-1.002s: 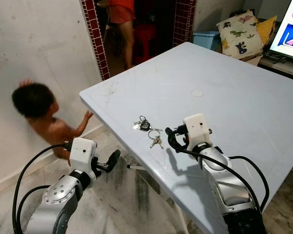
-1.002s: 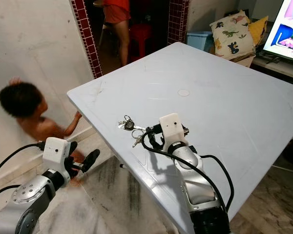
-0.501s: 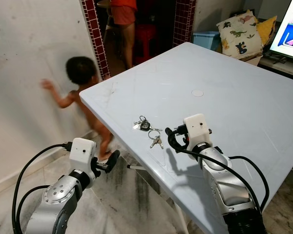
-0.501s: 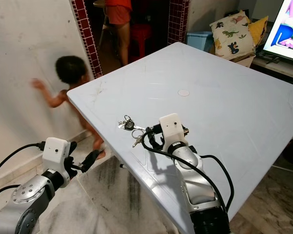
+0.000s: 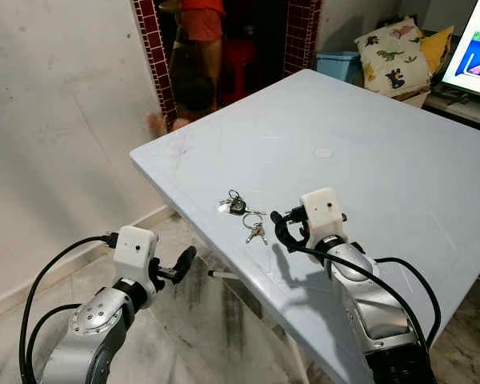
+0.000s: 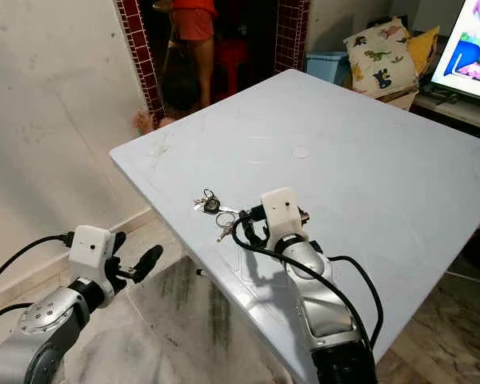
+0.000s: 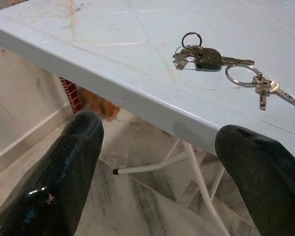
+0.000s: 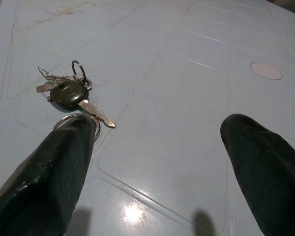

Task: Hang keys on a hook

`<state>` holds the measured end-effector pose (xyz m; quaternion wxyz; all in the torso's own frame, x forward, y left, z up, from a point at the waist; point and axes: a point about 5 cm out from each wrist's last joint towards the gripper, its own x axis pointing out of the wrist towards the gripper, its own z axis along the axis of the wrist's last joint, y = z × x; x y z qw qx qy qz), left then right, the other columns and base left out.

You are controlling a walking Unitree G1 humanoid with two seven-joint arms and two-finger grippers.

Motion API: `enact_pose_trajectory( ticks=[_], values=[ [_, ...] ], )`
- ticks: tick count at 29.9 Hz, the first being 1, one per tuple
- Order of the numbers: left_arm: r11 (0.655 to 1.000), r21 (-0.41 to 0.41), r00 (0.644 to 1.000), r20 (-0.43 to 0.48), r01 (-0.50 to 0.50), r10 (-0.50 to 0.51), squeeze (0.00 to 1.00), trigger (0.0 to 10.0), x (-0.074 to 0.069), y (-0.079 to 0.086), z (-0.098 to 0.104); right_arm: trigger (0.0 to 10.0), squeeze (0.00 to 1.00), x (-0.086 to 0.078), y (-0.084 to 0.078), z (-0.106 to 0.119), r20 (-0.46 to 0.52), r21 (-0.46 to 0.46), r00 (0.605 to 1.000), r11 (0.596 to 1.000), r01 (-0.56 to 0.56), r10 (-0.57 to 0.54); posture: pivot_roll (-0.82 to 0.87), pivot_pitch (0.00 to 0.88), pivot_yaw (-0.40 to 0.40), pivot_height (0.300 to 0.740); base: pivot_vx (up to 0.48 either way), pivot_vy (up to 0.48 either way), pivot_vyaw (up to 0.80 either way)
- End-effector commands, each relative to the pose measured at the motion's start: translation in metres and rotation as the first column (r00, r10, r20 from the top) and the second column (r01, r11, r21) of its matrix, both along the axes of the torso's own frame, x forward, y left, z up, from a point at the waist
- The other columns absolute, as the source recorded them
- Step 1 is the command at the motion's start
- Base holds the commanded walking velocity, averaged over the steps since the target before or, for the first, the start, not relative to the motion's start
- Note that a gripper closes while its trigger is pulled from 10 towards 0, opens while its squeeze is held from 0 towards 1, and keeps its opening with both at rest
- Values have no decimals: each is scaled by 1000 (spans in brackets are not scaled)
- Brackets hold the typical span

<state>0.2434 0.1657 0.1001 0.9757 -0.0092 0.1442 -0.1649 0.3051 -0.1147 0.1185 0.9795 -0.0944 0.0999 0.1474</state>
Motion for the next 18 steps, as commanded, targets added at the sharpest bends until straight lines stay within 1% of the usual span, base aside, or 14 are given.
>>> enact_pose_trajectory(
  ticks=[1,5,6,9,10,15,18],
  values=[
    [1000,30,1000,18,2,-3,0,10000,3,4,3,10000,0,0,4,5,11,29,1000,999,-15,15,51,0,70,740,0,0,0],
    [999,35,1000,27,-8,7,0,10000,6,6,5,10000,0,2,10,7,9,48,1000,998,-30,29,52,0,71,740,0,0,0],
    [999,40,999,32,-9,8,0,10000,8,6,6,10000,0,4,15,8,12,54,999,998,-39,38,53,0,73,740,0,0,0],
    [999,49,999,40,-13,11,0,10000,10,6,7,10000,0,6,21,8,13,70,999,996,-53,52,53,0,73,740,0,0,0],
    [998,56,999,45,-17,15,0,10000,11,6,8,10000,0,8,26,9,16,73,998,995,-69,68,65,0,81,740,0,0,0],
    [998,54,998,61,-36,33,0,10000,12,8,11,10000,0,11,30,10,32,93,998,994,-61,59,84,0,83,740,0,0,0],
    [997,56,997,64,-44,40,0,10000,14,10,12,10000,0,13,37,10,37,113,997,991,-66,62,93,0,86,740,0,0,0]
  ],
)
